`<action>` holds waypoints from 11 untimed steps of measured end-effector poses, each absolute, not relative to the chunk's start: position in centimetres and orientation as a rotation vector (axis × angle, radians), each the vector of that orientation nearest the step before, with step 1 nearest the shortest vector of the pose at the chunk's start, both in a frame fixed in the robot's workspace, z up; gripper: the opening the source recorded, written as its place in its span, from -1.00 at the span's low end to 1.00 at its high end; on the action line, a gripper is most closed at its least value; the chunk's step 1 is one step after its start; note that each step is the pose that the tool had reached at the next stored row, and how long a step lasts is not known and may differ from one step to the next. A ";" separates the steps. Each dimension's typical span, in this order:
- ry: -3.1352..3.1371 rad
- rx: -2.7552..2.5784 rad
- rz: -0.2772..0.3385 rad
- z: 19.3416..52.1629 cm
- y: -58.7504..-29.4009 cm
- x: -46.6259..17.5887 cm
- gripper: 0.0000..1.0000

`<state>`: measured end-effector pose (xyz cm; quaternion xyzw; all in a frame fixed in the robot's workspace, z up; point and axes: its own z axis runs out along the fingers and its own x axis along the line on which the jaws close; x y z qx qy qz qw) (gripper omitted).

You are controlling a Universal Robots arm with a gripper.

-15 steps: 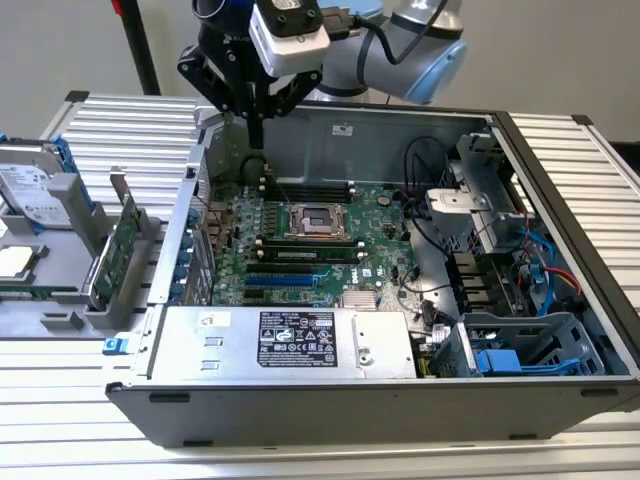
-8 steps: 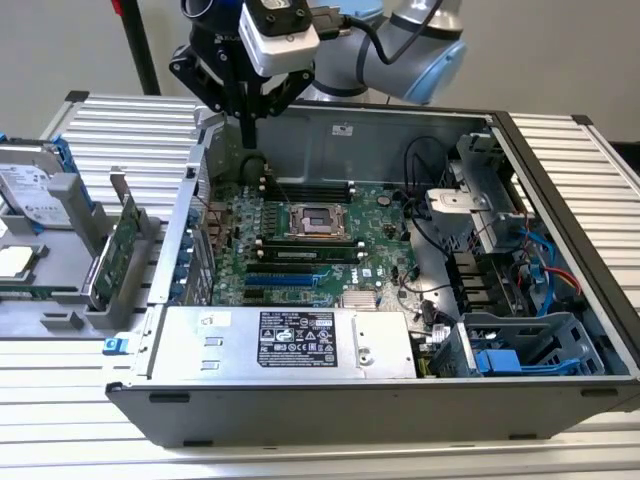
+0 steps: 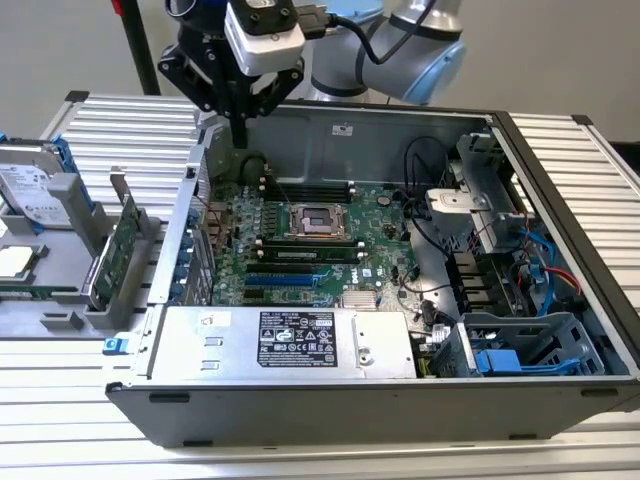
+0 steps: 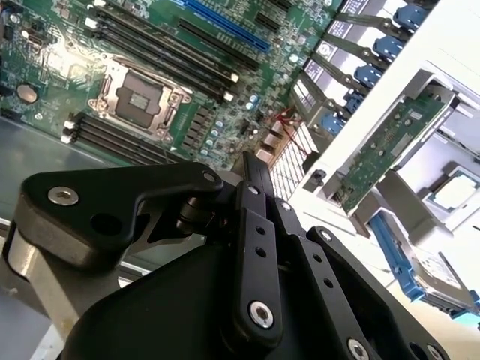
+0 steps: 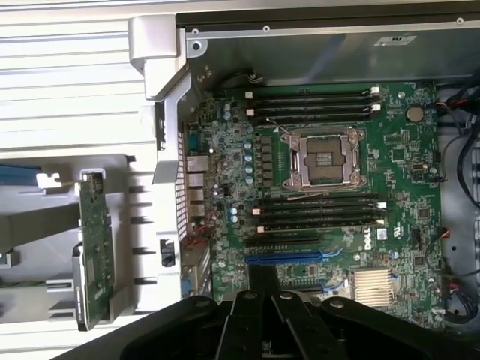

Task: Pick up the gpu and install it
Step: 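Reach for the gpu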

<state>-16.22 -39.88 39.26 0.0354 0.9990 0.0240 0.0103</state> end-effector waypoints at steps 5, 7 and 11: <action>3.118 0.110 0.075 39.3 -39.9 -16.8 -1.00; 3.118 0.111 0.075 39.3 -39.9 -17.0 -1.00; 3.118 0.110 0.075 39.3 -39.9 -17.5 -1.00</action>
